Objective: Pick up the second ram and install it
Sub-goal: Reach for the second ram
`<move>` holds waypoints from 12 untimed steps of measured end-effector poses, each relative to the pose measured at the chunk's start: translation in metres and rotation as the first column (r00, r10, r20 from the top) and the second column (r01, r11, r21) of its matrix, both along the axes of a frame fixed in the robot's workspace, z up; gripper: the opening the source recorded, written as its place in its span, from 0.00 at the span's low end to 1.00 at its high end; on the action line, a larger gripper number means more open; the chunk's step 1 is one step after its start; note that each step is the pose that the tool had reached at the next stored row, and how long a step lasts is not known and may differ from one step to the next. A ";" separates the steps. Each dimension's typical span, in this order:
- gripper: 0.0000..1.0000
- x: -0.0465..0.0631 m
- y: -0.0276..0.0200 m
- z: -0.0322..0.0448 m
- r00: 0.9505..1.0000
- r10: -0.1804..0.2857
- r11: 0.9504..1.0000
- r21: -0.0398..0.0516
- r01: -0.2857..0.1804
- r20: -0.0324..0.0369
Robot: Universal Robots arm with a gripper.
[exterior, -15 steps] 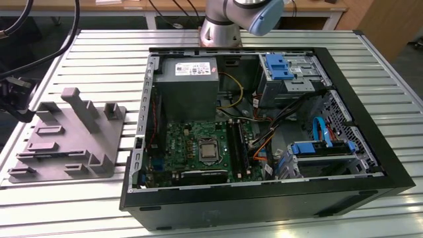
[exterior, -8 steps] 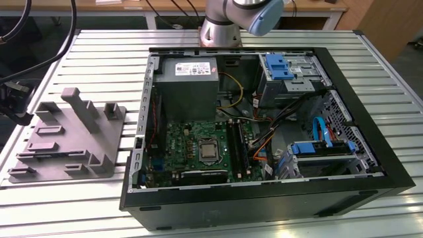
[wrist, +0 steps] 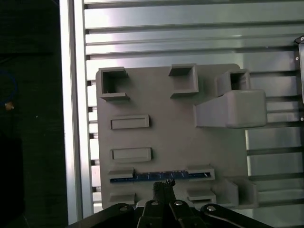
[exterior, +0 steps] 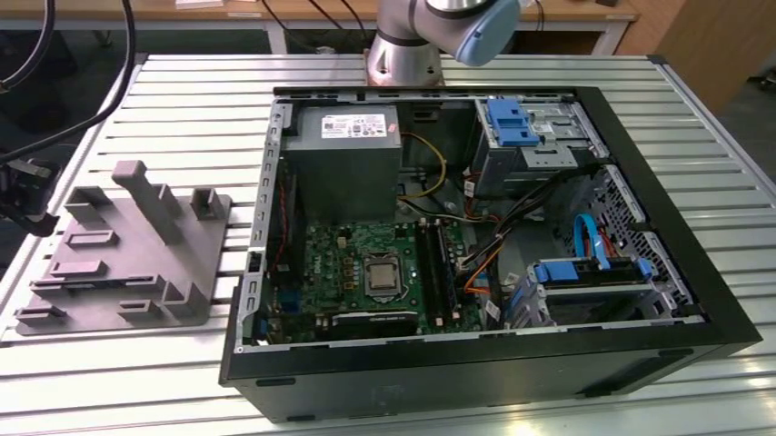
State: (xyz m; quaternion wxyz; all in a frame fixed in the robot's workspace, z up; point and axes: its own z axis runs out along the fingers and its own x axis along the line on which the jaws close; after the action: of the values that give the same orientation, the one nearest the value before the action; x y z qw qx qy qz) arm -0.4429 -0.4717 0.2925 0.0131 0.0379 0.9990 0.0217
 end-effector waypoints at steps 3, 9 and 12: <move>0.10 -0.004 -0.0001 -0.0051 1.000 0.000 1.000 0.000 0.000 0.000; 0.10 -0.008 -0.0005 -0.0159 1.000 0.000 1.000 0.000 0.000 0.000; 0.10 -0.005 -0.0006 -0.0203 1.000 0.000 1.000 0.000 0.000 -0.001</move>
State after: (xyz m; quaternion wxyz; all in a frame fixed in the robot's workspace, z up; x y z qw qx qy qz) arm -0.4483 -0.4723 0.2721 0.0127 0.0378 0.9990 0.0216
